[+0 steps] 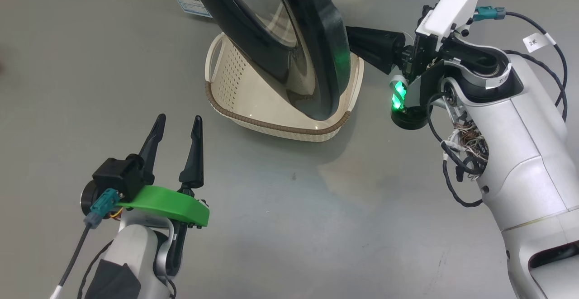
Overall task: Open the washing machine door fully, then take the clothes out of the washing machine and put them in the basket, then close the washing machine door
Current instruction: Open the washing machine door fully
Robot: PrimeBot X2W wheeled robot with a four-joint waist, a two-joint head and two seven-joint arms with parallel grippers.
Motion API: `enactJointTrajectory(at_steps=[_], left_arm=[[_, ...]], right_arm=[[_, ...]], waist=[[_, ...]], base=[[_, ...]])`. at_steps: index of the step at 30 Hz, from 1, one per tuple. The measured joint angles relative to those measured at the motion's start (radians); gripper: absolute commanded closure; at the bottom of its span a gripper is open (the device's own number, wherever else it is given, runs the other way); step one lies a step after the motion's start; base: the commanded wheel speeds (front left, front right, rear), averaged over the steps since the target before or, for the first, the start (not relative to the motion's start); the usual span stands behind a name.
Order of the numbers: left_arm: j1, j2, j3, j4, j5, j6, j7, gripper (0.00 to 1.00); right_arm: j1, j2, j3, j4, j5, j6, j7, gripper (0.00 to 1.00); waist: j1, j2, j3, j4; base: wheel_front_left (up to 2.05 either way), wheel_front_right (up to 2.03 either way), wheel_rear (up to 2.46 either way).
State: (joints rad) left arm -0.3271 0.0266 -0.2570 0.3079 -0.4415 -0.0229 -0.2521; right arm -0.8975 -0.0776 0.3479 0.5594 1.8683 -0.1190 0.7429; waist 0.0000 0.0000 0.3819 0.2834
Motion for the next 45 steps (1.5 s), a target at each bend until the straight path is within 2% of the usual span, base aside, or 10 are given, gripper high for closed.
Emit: enactJointTrajectory(at_steps=[27,41,42,45], left_arm=[[0.042,0.0,-0.034,0.006,-0.007,0.0,0.0,0.0],[0.042,0.001,-0.005,0.001,-0.016,0.014,0.0,0.0],[0.043,0.001,-0.001,0.0,-0.016,0.014,0.0,0.0],[0.046,0.0,0.009,-0.001,-0.014,0.019,0.0,0.0]], right_arm=[[0.094,0.001,0.279,-0.143,0.21,-0.007,-0.05,1.0],[0.097,0.002,0.307,-0.144,0.211,-0.007,-0.144,1.0],[0.097,0.003,0.306,-0.139,0.195,-0.003,-0.156,1.0],[0.096,-0.002,0.298,-0.126,0.114,0.041,-0.218,1.0]], waist=[[0.0,0.0,-0.043,0.056],[0.0,0.0,-0.051,0.057],[0.0,0.0,-0.055,0.054],[0.0,0.0,-0.066,0.043]], base=[[0.0,0.0,0.0],[0.0,0.0,0.0],[0.0,0.0,0.0],[0.0,0.0,0.0]])
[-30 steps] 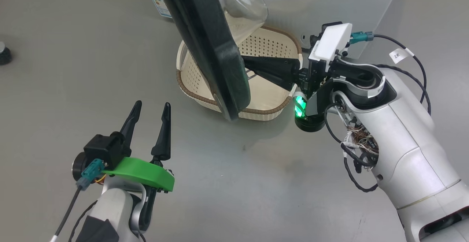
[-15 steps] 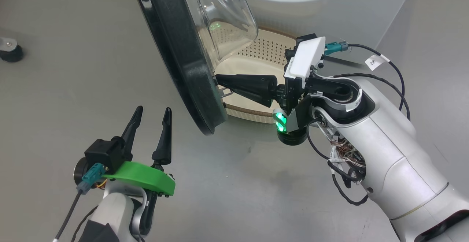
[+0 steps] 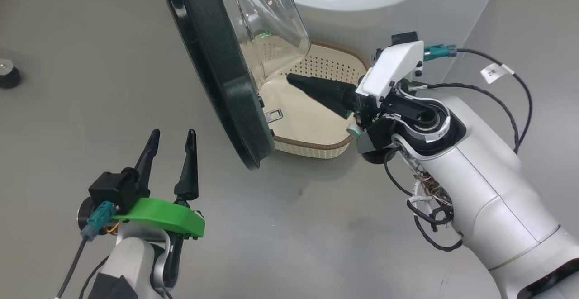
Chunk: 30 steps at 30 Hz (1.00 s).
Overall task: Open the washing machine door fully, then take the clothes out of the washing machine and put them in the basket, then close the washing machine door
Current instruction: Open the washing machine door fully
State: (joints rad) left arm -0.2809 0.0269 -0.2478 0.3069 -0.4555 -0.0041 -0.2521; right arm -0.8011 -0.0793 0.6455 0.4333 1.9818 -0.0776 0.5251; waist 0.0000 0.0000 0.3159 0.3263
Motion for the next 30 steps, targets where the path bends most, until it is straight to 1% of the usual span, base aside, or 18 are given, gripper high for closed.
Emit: enactJointTrajectory(at_steps=[7,10,11,12,16,18,25,26,30], left_arm=[[0.019,0.0,0.031,-0.001,0.019,0.0,0.0,0.0],[0.029,0.0,0.049,-0.001,0.029,0.006,0.0,0.0],[0.039,0.0,0.059,0.0,0.038,0.008,0.0,0.0],[0.05,0.0,0.071,0.001,0.045,0.008,0.0,0.0],[0.071,0.001,0.092,0.002,0.052,0.01,0.0,0.0],[0.078,0.001,0.102,0.002,0.056,0.01,0.0,0.0],[0.107,0.002,0.124,0.001,0.067,0.012,0.0,0.0],[0.111,0.002,0.125,0.001,0.072,0.012,0.0,0.0],[0.124,0.002,0.137,-0.003,0.073,0.012,0.0,0.0]], right_arm=[[0.001,-0.094,0.013,0.0,-0.204,0.121,-0.142,1.0],[0.022,-0.116,0.007,0.0,-0.246,0.153,-0.209,1.0],[0.046,-0.128,0.014,0.0,-0.291,0.165,-0.253,1.0],[0.061,-0.158,0.043,0.0,-0.372,0.172,-0.297,1.0],[0.082,-0.22,0.083,-0.002,-0.52,0.174,-0.397,1.0],[0.095,-0.239,0.098,-0.008,-0.586,0.18,-0.453,1.0],[0.136,-0.289,0.174,-0.032,-0.806,0.181,-0.617,1.0],[0.144,-0.3,0.181,-0.031,-0.835,0.178,-0.643,1.0],[0.194,-0.332,0.179,-0.025,-0.904,0.126,-0.745,1.0]], waist=[[0.0,0.0,-0.038,-0.037],[0.0,0.0,-0.058,-0.055],[0.0,0.0,-0.072,-0.068],[0.0,0.0,-0.085,-0.082],[0.0,0.0001,-0.112,-0.112],[0.0,0.0,-0.126,-0.126],[0.0,0.0,-0.171,-0.173],[0.0,0.0001,-0.178,-0.178],[0.0,0.0,-0.203,-0.196]], base=[[0.0,0.0,0.0],[0.0,0.0,0.0],[0.0,0.0,0.0],[0.0,0.0,0.0],[0.0,0.0,0.0],[0.0,0.0,0.0],[0.0,0.0,0.0],[0.0,0.0,0.0],[0.0,0.0,0.0]])
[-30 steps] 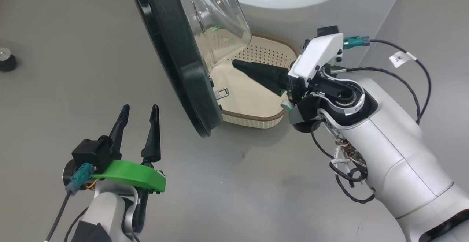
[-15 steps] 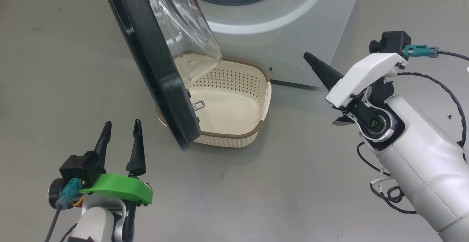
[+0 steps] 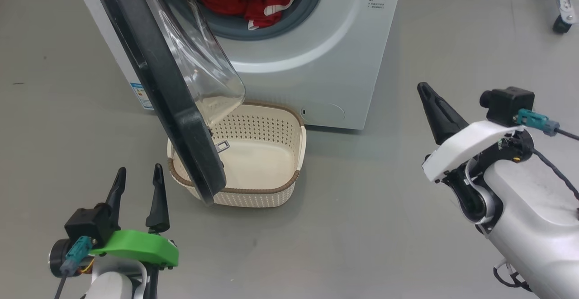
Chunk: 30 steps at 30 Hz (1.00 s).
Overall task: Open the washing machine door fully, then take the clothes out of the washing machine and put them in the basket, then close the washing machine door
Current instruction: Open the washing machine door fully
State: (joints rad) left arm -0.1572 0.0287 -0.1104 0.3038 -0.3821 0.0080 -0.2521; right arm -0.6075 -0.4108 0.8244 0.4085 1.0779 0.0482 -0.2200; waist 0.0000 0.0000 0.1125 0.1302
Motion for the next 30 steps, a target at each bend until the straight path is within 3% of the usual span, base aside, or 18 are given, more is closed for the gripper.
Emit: enactJointTrajectory(at_steps=[6,13,19,20,21,30], left_arm=[[0.027,0.001,0.015,-0.01,0.006,0.0,0.0,0.0],[0.042,0.001,0.043,-0.02,0.009,0.0,0.0,0.0],[0.054,0.001,0.049,-0.026,0.03,-0.005,0.0,0.0],[0.056,0.001,0.052,-0.027,0.031,-0.005,0.0,0.0],[0.057,0.002,0.054,-0.028,0.031,-0.005,0.0,0.0],[0.059,0.002,0.055,-0.03,0.033,-0.009,0.0,0.0]], right_arm=[[0.087,-0.001,-0.017,0.001,-0.042,-0.067,-0.052,1.0],[0.166,0.004,-0.042,-0.023,-0.103,-0.114,-0.044,1.0],[0.188,0.016,-0.168,-0.106,-0.186,-0.14,-0.039,1.0],[0.19,0.021,-0.183,-0.118,-0.206,-0.144,-0.039,0.6],[0.198,0.025,-0.198,-0.13,-0.221,-0.148,-0.039,0.0],[0.304,0.053,-0.252,-0.179,-0.304,-0.157,-0.039,0.0]], waist=[[0.0,0.0,-0.024,-0.026],[0.0,0.0,-0.045,-0.046],[0.0,0.0,-0.05,-0.058],[0.0,0.0,-0.051,-0.061],[0.0,0.0,-0.051,-0.063],[0.0,0.0,-0.048,-0.075]], base=[[0.0,0.0,0.0],[0.0,0.0,0.0],[0.0,0.0,0.0],[0.0,0.0,0.0],[0.0,0.0,0.0],[0.0,0.0,0.0]])
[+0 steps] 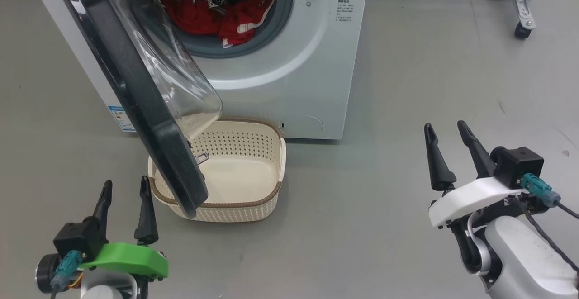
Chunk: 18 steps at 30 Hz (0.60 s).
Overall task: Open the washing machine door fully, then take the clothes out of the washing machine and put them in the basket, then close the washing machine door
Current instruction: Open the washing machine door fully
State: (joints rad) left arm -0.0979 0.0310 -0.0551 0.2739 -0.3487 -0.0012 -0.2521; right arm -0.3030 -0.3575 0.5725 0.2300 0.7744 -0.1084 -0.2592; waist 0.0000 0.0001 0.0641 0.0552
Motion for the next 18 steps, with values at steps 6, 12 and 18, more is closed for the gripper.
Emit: enactJointTrajectory(at_steps=[6,12,18], left_arm=[[0.001,0.0,0.0,-0.001,0.003,-0.004,0.0,0.0],[0.002,0.0,0.001,-0.001,0.006,-0.009,0.0,0.0],[0.007,0.0,0.001,0.0,0.007,-0.014,0.0,0.0]], right_arm=[[0.055,0.02,-0.02,-0.029,-0.053,-0.001,0.0,0.0],[0.096,0.038,-0.04,-0.049,-0.094,-0.002,0.0,0.0],[0.133,0.057,-0.066,-0.063,-0.115,-0.008,0.0,0.0]], waist=[[0.0,0.0,0.005,-0.005],[0.0,0.0,0.008,-0.009],[0.0,0.0,0.005,-0.011]], base=[[0.0,0.0,0.0],[0.0,0.0,0.0],[0.0,0.0,0.0]])
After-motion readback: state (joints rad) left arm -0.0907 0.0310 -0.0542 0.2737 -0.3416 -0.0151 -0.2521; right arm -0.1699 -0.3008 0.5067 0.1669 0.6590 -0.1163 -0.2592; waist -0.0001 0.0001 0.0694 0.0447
